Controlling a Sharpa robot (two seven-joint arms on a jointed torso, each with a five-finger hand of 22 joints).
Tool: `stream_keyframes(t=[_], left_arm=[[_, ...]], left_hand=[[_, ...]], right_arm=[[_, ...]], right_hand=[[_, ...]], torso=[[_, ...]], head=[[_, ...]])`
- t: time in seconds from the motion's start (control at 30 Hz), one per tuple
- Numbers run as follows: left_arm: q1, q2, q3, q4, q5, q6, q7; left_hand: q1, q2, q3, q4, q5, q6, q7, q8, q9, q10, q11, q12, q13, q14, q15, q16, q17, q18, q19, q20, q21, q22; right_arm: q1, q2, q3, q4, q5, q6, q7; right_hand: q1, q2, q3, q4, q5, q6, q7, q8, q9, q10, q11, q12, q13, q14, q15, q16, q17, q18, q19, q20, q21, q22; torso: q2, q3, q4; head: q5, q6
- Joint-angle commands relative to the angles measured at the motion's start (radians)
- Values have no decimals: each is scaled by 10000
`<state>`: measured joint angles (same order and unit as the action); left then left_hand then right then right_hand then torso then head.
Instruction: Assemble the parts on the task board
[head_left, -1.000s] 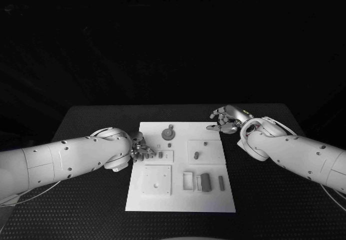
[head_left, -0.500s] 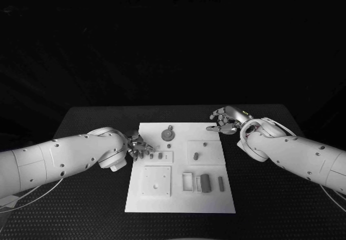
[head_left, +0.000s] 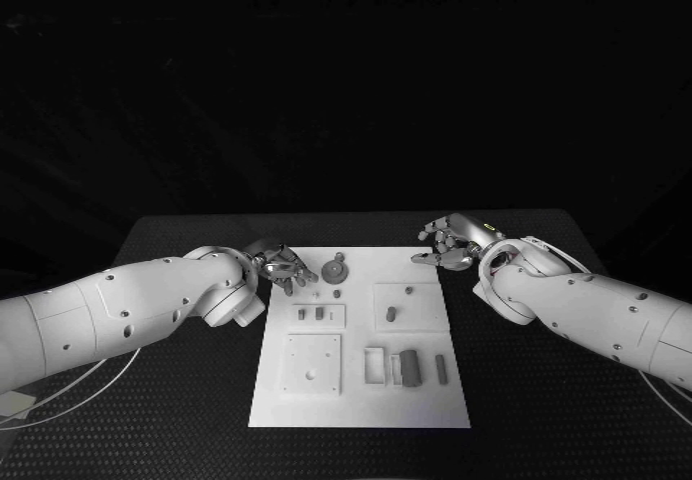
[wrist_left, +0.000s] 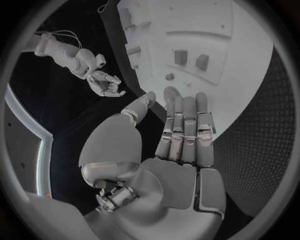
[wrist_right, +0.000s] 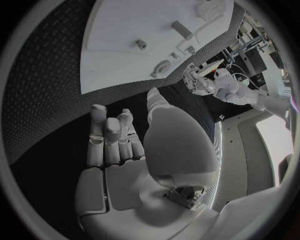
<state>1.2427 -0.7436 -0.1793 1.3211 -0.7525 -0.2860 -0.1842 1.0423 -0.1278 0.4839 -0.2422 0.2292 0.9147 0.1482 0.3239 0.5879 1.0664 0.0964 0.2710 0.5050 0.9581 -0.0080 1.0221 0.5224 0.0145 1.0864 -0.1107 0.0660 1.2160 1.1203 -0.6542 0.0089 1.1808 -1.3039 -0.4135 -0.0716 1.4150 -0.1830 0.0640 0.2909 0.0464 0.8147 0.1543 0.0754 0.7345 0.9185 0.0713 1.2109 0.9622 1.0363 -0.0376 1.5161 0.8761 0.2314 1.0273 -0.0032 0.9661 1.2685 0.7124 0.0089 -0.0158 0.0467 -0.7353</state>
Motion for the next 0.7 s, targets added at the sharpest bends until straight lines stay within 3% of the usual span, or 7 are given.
stream_keyframes(t=[0.03,0.17,0.4,0.47,0.5,0.6,0.7], left_arm=[[11,206,-37,-10,-2704,-887,1534],[9,407,-70,-59,-3953,-1123,1899],[5,822,-234,-243,-5867,-1554,2337],[4,905,-314,-275,-6430,-1537,2345],[4,944,-360,-287,-6707,-1504,2339],[3,1061,-473,-283,-7351,-1521,2365],[-4,1162,-512,-287,-7753,-1499,2363]], left_hand=[[450,35,232,-346,-171,103,-70,38,-16,120,48,-315,-350,34,67,15,-49,-62,75,91,16,-120],[894,-13,423,-435,-214,-258,-209,-259,-197,411,22,-684,-691,176,33,24,-111,-31,211,81,33,-196],[1320,-239,397,-436,-278,-16,-193,-276,-339,638,-11,-1452,-1295,848,-43,7,-146,80,804,-18,140,-324],[1300,-299,354,-428,-376,8,-180,-279,-354,642,15,-1533,-1354,898,-34,18,-135,100,863,-14,142,-327],[1341,-328,350,-430,-621,34,-161,-279,-366,643,38,-1604,-1406,933,-17,26,-125,123,900,3,135,-332],[1365,-416,343,-419,-767,145,-157,-251,-380,693,73,-1709,-1489,974,14,34,-107,171,957,31,122,-336],[1466,-438,362,-429,-806,218,-190,-243,-400,798,52,-1764,-1543,1062,-10,91,-66,219,1077,21,159,-301]], right_arm=[[-5,0,4,14,-18,88,42],[-5,8,4,9,-18,94,46],[-6,29,4,-5,-17,94,56],[-6,23,4,-7,-17,94,51],[-6,27,4,-9,-17,94,51],[-8,45,4,-10,-17,96,56],[-13,54,4,-24,-16,105,58]], right_hand=[[-80,-12,63,11,-3,-204,291,-43,10,-81,-9,61,-15,-78,-2,63,-15,304,-5,-73,18,14],[-79,-14,65,10,-3,-204,292,-43,11,-81,-9,62,-16,-78,-2,64,-16,304,-5,-74,19,14],[-78,-13,69,10,-3,-205,292,-42,11,-82,-9,64,-17,-78,-1,66,-17,304,-4,-74,20,14],[-79,-13,70,10,-3,-205,292,-42,11,-82,-9,64,-18,-78,-1,66,-17,304,-4,-74,20,14],[-79,-13,70,10,-3,-205,292,-42,12,-82,-9,65,-18,-78,-1,66,-18,304,-4,-74,20,14],[-80,-12,73,11,-3,-206,292,-42,12,-82,-8,66,-19,-78,-1,67,-18,304,-4,-74,20,14],[-81,-11,74,11,-3,-205,292,-41,13,-82,-8,66,-20,-78,-1,68,-19,304,-4,-74,21,14]], torso=[[3,3,5],[2,1,-3],[11,-1,-13],[15,-2,-15],[18,-7,-15],[15,-5,-15],[15,-1,-21]], head=[[-1,7],[-7,7],[-22,1],[-29,0],[-39,-3],[-48,-7],[-55,-23]])
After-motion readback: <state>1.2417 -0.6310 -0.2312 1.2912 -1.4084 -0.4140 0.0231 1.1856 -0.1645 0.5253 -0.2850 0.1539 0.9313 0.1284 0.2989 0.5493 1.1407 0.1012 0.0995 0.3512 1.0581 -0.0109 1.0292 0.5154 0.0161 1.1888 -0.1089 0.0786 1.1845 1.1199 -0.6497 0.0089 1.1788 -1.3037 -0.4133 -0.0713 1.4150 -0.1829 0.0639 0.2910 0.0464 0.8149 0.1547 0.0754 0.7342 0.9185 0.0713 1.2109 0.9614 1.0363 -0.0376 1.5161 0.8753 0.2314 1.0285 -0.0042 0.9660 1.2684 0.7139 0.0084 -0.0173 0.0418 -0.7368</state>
